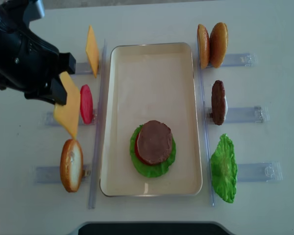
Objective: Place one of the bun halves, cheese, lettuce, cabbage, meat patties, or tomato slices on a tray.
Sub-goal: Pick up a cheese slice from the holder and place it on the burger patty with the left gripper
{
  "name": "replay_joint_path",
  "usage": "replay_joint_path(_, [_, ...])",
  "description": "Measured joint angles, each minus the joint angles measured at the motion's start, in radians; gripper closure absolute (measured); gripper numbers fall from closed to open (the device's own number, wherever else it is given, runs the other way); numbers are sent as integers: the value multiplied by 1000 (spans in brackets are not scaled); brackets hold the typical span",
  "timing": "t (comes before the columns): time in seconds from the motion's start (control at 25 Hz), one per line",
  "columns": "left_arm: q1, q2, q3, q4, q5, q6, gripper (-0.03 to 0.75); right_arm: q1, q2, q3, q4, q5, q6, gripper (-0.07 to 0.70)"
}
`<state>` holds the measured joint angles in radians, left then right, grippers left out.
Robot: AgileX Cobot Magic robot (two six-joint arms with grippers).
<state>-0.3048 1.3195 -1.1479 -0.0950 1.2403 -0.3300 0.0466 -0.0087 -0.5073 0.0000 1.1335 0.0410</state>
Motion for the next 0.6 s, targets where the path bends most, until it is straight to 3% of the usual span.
replay_joint_path(0.32, [0,-45,92,7,-1,-15,695,0,0,0,0,0,0,45])
replay_joint_path(0.6, [0,-45,100,-1,-1,-18,696,0,0,0,0,0,0,45])
